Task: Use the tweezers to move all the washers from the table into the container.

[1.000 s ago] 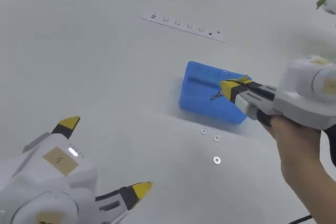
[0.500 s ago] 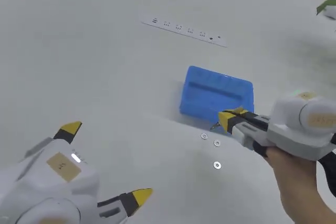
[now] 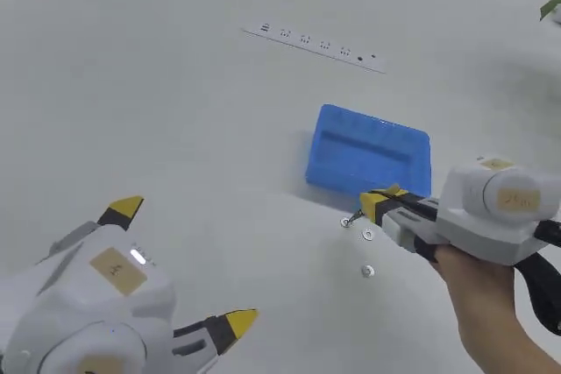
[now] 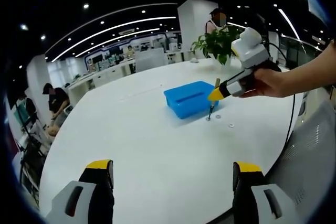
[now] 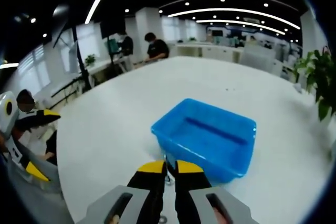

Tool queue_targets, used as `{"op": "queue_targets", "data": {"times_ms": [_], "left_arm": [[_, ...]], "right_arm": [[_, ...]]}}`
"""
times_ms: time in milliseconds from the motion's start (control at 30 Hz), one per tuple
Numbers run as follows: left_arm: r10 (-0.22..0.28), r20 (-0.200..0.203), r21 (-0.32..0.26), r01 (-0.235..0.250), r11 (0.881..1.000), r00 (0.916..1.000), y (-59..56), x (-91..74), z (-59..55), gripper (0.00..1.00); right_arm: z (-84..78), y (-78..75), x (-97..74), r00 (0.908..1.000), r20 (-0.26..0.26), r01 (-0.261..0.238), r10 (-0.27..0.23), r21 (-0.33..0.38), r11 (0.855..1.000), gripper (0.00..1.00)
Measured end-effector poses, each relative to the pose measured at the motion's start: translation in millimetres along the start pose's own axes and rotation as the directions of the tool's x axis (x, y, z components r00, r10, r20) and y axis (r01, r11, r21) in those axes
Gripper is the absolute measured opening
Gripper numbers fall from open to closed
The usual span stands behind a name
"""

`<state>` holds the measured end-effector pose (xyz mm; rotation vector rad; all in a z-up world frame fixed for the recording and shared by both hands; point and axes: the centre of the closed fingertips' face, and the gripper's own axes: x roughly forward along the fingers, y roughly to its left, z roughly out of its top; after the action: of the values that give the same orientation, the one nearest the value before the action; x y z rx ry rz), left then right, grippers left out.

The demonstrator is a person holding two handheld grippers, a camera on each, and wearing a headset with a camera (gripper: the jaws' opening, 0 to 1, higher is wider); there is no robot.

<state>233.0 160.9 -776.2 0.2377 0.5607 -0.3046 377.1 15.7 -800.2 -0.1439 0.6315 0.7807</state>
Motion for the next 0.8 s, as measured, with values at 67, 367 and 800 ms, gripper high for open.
{"op": "queue_targets", "data": {"times_ms": [67,367,800], "left_arm": [[-0.001,-0.003,0.005,0.001,1.0,1.0,-0.4,0.2,-0.6,0.96],[-0.001,-0.001,0.005,0.001,1.0,1.0,-0.2,0.5,-0.5,0.96],[-0.001,0.018,-0.008,0.001,1.0,0.9998,0.8,-1.0,2.8,0.96]], "right_arm": [[-0.7,-0.5,0.9,1.0,-0.005,0.002,-0.002,-0.011,1.0,0.02],[10.0,2.7,-8.9,1.0,-0.001,0.0,0.0,-0.058,0.998,0.01],[33.5,6.6,-27.1,0.9993,0.037,0.011,-0.008,-0.085,0.996,0.01]]}}
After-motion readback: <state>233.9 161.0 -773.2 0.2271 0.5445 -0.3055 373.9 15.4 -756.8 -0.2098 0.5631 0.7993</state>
